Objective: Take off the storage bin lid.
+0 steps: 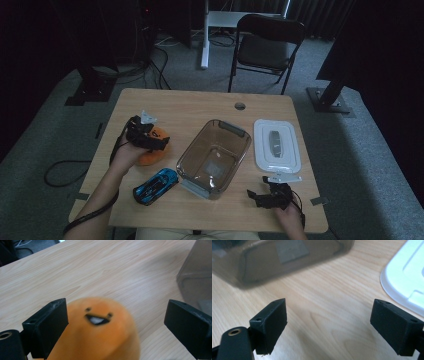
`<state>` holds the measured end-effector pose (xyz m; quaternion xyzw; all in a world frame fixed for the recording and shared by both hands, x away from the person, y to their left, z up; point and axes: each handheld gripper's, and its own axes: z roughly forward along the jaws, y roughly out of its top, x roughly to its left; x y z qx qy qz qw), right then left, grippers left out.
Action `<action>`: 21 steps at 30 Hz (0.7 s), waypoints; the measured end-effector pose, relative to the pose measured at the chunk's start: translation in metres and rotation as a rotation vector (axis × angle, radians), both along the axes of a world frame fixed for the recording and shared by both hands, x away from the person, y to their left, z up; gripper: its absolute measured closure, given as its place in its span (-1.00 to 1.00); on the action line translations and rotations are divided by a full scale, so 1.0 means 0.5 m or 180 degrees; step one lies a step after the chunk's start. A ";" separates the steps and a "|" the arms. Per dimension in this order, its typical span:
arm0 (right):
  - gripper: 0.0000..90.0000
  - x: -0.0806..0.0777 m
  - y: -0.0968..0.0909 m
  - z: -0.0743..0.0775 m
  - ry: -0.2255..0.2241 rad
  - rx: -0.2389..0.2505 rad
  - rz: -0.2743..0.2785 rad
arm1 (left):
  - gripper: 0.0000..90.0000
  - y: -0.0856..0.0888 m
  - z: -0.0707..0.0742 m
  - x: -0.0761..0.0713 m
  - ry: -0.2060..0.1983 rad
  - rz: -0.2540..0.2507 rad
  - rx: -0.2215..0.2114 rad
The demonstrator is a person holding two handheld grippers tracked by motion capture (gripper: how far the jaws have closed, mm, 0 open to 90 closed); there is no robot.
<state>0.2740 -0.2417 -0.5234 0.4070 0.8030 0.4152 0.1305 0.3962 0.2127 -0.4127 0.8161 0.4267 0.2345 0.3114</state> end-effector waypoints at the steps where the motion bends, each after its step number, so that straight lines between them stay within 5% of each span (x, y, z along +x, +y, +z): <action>1: -0.70 -0.002 -0.002 -0.001 0.0005 -0.0025 0.0009 | -0.87 0.009 0.002 -0.003 -0.0013 0.0027 0.0003; 12: -0.70 -0.011 -0.029 -0.007 0.0075 -0.0167 -0.0118 | -0.87 0.078 0.003 -0.018 0.0021 0.0152 -0.0010; 17: -0.70 -0.016 -0.040 -0.007 0.0077 -0.0166 -0.0157 | -0.87 0.090 -0.017 -0.019 0.0149 0.0075 -0.0006; 21: -0.70 -0.016 -0.042 -0.007 0.0080 -0.0156 -0.0168 | -0.87 0.093 -0.040 -0.013 0.0246 0.0071 0.0130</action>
